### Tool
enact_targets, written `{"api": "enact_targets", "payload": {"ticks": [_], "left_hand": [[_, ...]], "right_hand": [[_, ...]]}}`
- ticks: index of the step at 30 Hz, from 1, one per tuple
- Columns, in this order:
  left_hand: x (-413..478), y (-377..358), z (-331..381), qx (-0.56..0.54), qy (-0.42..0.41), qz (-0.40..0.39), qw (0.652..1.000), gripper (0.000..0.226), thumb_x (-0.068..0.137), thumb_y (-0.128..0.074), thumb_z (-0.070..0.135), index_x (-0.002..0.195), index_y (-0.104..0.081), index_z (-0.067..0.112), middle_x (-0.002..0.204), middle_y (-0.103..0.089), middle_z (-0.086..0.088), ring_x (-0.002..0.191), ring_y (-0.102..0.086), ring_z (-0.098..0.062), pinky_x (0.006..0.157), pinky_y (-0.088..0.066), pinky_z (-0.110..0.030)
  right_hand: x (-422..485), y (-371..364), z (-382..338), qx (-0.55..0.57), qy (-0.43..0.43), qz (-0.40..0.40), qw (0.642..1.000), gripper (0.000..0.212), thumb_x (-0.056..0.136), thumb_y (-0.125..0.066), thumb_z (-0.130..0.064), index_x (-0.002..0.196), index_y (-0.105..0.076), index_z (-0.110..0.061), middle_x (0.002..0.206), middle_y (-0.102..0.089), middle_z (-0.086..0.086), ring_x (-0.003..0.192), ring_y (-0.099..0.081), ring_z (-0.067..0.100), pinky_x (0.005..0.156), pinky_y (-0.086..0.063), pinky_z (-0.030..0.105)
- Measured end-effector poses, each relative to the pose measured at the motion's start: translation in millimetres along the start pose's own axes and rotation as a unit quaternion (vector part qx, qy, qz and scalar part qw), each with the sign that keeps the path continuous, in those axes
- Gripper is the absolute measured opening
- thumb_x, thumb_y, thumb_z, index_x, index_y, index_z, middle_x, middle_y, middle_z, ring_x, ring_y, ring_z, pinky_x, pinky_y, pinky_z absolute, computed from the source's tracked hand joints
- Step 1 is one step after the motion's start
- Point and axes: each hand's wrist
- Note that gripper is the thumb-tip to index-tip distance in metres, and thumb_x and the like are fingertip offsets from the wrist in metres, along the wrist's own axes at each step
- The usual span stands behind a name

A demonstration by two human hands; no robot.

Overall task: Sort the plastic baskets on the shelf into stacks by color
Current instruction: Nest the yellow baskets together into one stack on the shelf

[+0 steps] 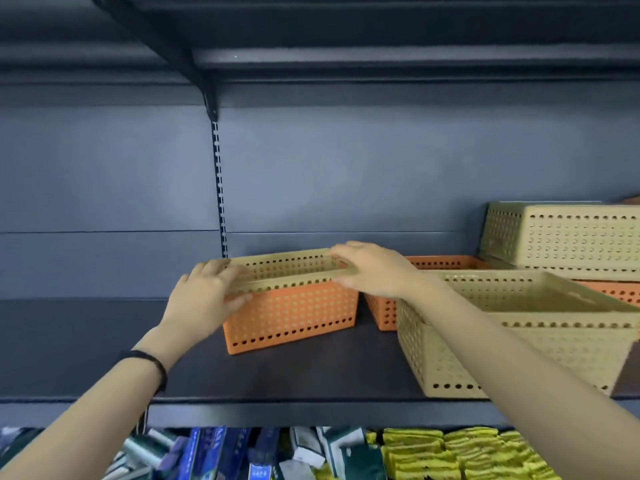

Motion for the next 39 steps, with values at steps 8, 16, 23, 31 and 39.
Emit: {"api": "enact_targets", "payload": {"ticks": [8, 16, 23, 31, 39], "left_hand": [[18, -18, -18, -0.351, 0.159, -0.059, 0.921, 0.066, 0.080, -0.074, 0.032, 0.137, -0.044, 0.021, 0.118, -0.053, 0.004, 0.106, -0.046, -0.013, 0.086, -0.034, -0.024], [18, -29, -50, -0.390, 0.181, -0.058, 0.901, 0.053, 0.084, -0.069, 0.035, 0.131, -0.051, 0.018, 0.135, -0.051, 0.003, 0.133, -0.042, -0.017, 0.098, -0.033, -0.028], [13, -40, -60, -0.439, 0.221, -0.005, 0.871, 0.038, 0.090, -0.064, 0.026, 0.126, -0.052, 0.018, 0.139, -0.053, -0.005, 0.131, -0.045, -0.020, 0.104, -0.038, -0.035], [21, -27, -54, -0.449, 0.238, 0.020, 0.861, 0.048, 0.078, -0.077, 0.025, 0.120, -0.055, 0.023, 0.116, -0.062, -0.001, 0.109, -0.059, -0.020, 0.076, -0.045, -0.023], [22, -14, -61, -0.478, 0.197, 0.027, 0.856, 0.058, 0.075, -0.077, 0.004, 0.117, -0.047, 0.032, 0.121, -0.059, -0.004, 0.102, -0.063, -0.022, 0.075, -0.054, -0.035]], "right_hand": [[63, -25, 2, 0.095, -0.217, -0.111, 0.965, 0.084, 0.084, -0.072, -0.037, 0.151, -0.028, -0.013, 0.156, -0.034, 0.009, 0.139, -0.039, 0.028, 0.107, -0.037, 0.036], [67, -61, 10, 0.317, -0.292, 0.026, 0.902, 0.102, 0.077, -0.080, -0.037, 0.153, -0.018, -0.006, 0.157, -0.031, 0.013, 0.143, -0.032, 0.030, 0.109, -0.034, 0.037], [57, -96, 17, 0.437, -0.324, 0.092, 0.834, 0.068, 0.072, -0.082, -0.042, 0.127, -0.062, -0.008, 0.128, -0.065, 0.009, 0.123, -0.057, 0.025, 0.102, -0.045, 0.037], [56, -98, 6, 0.459, -0.294, 0.188, 0.817, 0.060, 0.080, -0.077, -0.035, 0.133, -0.059, -0.012, 0.149, -0.046, 0.001, 0.140, -0.039, 0.024, 0.112, -0.036, 0.039], [57, -78, -4, 0.543, -0.183, 0.198, 0.795, 0.050, 0.089, -0.068, -0.013, 0.135, -0.055, -0.024, 0.114, -0.068, -0.008, 0.101, -0.062, 0.004, 0.079, -0.054, 0.026]]}}
Point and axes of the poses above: each hand's wrist, its own x-axis towards the middle knuckle, its own y-axis out of the back of the hand, z = x × y
